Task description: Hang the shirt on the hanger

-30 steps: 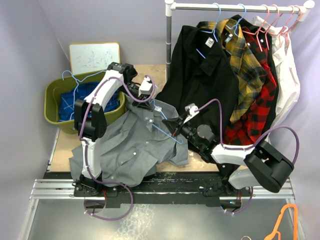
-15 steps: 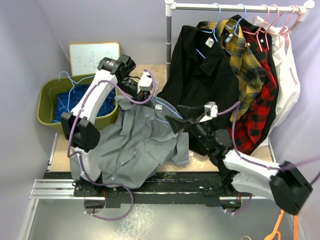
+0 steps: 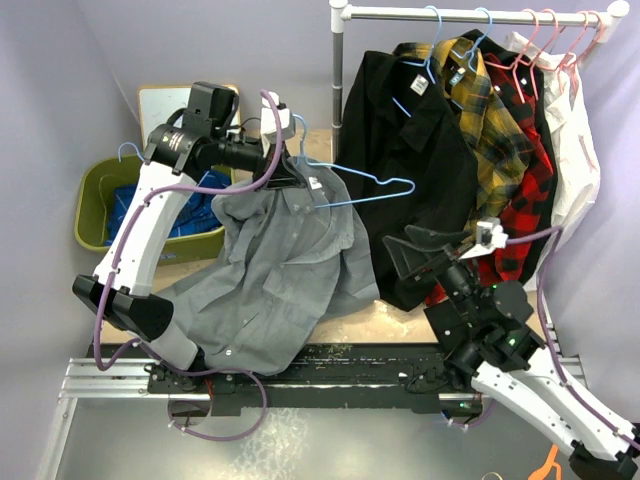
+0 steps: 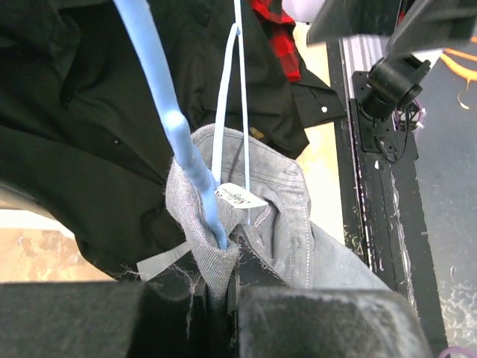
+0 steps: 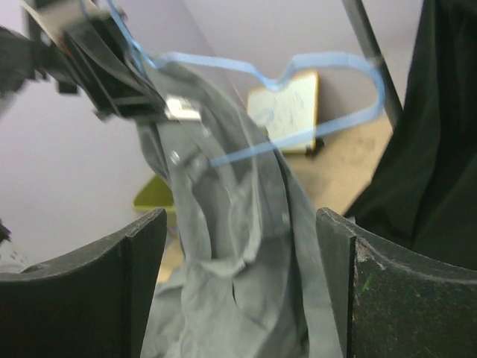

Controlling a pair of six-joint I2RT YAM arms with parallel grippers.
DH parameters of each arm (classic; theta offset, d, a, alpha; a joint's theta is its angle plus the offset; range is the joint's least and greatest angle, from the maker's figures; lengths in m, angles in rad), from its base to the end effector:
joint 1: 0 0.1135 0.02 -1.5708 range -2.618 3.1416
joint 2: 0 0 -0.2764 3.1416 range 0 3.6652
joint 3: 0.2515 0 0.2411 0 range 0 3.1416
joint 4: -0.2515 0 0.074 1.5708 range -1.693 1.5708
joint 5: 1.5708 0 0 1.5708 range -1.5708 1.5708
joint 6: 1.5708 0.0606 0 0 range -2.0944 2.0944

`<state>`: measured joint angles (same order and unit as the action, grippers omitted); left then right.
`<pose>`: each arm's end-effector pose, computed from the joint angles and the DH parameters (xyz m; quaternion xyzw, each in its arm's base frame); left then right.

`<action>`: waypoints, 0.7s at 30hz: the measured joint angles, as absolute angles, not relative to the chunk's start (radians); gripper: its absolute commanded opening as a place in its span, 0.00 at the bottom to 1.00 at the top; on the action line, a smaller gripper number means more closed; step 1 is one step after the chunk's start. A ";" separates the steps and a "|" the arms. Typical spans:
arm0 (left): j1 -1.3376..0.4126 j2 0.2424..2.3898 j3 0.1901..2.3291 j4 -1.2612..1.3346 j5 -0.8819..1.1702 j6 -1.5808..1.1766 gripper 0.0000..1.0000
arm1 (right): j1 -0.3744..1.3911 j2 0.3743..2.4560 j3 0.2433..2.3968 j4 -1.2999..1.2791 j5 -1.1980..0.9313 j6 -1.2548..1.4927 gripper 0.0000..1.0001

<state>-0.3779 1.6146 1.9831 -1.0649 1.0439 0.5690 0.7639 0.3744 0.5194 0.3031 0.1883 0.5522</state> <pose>0.2674 -0.1625 0.4627 0.5460 0.6027 -0.4146 0.4084 0.0840 0.0648 0.3655 0.0232 0.5354 0.4758 0.6974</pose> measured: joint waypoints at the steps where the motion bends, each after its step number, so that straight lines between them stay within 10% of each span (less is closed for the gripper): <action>1: -0.373 1.615 1.983 -1.055 1.041 0.549 0.00 | 0.764 0.378 0.515 0.273 0.188 0.567 0.74; 16: -0.360 1.613 1.933 -1.009 1.022 0.479 0.00 | 0.765 0.862 0.482 0.481 0.119 0.657 0.66; 21: -0.360 1.612 1.932 -1.010 1.006 0.482 0.00 | 0.766 0.927 0.482 0.545 0.108 0.669 0.06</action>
